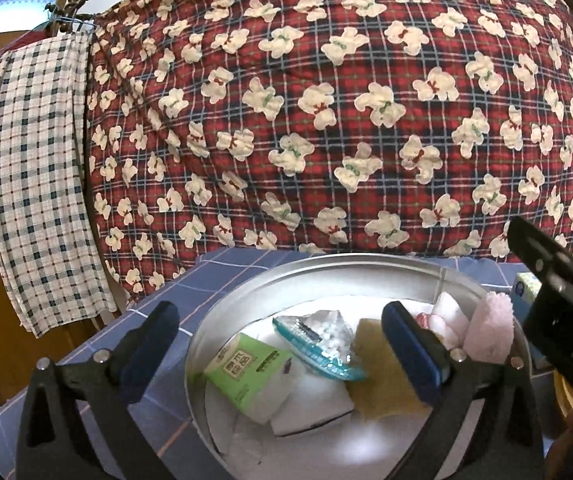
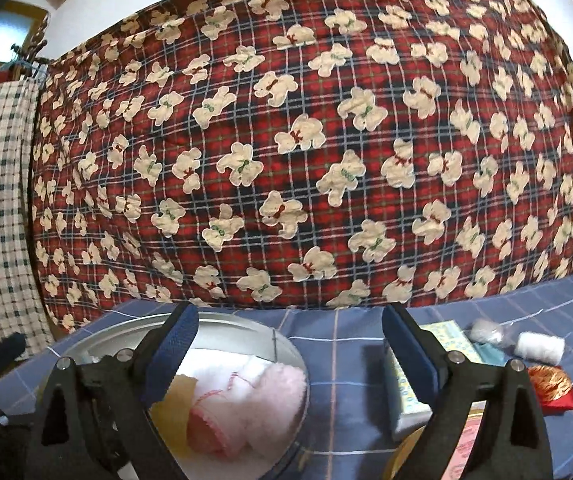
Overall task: Organize soft objects
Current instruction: 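Move both tools back from the tin toward the red pouch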
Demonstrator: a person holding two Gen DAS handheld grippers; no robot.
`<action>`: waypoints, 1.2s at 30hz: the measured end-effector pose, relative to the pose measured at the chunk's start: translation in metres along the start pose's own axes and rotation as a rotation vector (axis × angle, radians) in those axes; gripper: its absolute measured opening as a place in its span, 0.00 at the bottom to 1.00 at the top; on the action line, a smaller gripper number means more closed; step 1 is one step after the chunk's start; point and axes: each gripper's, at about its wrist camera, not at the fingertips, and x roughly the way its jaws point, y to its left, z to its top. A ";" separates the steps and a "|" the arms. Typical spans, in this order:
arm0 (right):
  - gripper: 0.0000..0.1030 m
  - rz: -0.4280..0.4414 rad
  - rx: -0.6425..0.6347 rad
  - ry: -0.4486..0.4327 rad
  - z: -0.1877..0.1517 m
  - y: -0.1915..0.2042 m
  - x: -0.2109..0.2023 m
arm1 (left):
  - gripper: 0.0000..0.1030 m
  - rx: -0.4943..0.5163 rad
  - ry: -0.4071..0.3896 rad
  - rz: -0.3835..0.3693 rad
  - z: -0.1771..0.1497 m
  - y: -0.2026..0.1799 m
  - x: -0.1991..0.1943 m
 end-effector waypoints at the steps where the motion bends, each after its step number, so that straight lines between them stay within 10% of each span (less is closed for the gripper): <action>1: 0.92 -0.005 -0.007 -0.001 -0.001 0.000 -0.001 | 1.00 -0.002 -0.001 0.000 0.000 0.000 0.000; 36: 0.92 0.000 -0.067 0.038 -0.013 -0.049 -0.037 | 1.00 -0.026 0.014 -0.040 -0.009 -0.022 -0.031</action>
